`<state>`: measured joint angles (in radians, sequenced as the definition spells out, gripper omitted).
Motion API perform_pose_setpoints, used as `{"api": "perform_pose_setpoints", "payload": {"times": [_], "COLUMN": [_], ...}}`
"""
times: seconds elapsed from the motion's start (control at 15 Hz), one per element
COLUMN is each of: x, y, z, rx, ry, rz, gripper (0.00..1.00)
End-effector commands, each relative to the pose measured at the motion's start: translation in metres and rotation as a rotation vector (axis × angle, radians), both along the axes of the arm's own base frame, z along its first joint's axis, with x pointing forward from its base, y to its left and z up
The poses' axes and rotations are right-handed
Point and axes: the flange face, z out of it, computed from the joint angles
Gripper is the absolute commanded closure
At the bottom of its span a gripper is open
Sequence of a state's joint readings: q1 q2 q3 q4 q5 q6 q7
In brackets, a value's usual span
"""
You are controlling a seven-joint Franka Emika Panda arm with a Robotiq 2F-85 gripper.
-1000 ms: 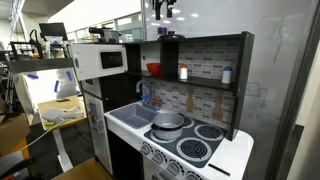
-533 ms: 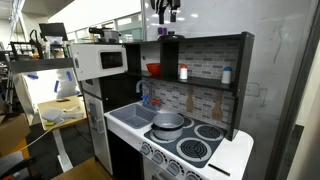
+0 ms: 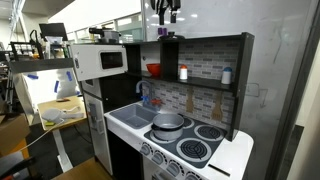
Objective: Put the black lid on top of the grey pot
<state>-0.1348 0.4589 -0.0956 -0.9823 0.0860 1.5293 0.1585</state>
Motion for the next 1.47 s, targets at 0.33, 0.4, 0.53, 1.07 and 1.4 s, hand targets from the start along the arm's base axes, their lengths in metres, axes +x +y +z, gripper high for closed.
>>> {"api": "perform_pose_setpoints", "payload": {"times": [0.33,0.4,0.53,1.07,1.4], "x": [0.004,0.004,0.006,0.015,0.015], "y": [-0.003,-0.004,-0.006,-0.014,-0.014], "z": [-0.008,-0.009,-0.013,-0.033,-0.03], "rx": [-0.005,-0.006,-0.009,-0.013,-0.023], "ry": [0.006,0.007,0.01,0.03,0.022], "rz": [0.007,0.007,0.009,0.013,0.021], "gripper": [0.0,0.0,0.0,0.0,0.0]}}
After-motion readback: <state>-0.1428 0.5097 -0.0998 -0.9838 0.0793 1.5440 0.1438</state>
